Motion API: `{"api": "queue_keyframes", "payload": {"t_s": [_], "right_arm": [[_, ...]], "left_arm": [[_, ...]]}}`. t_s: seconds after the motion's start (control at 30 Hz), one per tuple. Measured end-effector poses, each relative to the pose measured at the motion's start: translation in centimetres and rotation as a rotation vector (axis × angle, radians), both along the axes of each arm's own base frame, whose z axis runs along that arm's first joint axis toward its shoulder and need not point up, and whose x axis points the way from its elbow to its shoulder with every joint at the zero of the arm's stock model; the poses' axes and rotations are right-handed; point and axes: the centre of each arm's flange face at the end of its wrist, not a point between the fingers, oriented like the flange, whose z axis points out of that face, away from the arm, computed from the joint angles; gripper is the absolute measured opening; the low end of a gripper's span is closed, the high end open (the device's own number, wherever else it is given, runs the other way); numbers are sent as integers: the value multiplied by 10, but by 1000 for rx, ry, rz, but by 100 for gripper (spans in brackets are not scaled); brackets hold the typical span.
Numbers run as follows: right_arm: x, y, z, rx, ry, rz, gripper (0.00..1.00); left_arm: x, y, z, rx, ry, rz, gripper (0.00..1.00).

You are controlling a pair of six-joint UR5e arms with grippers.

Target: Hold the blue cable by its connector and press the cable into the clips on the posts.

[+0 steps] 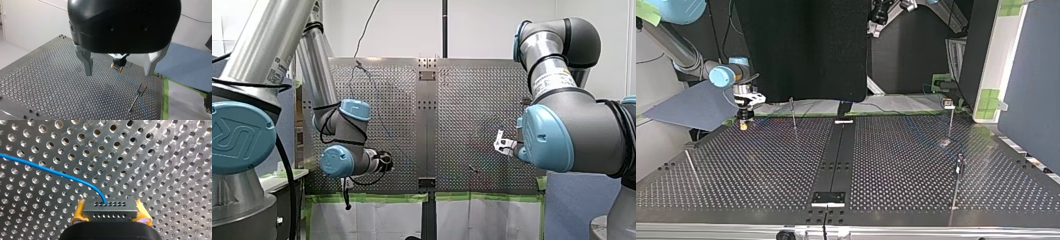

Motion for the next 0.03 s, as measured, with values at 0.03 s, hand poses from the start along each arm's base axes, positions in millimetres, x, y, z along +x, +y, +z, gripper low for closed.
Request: {"api": "queue_keyframes", "payload": {"t_s": [0.03], "right_arm": [[0,0,0,0,0,0,0]], "left_arm": [[0,0,0,0,0,0,100]]}}
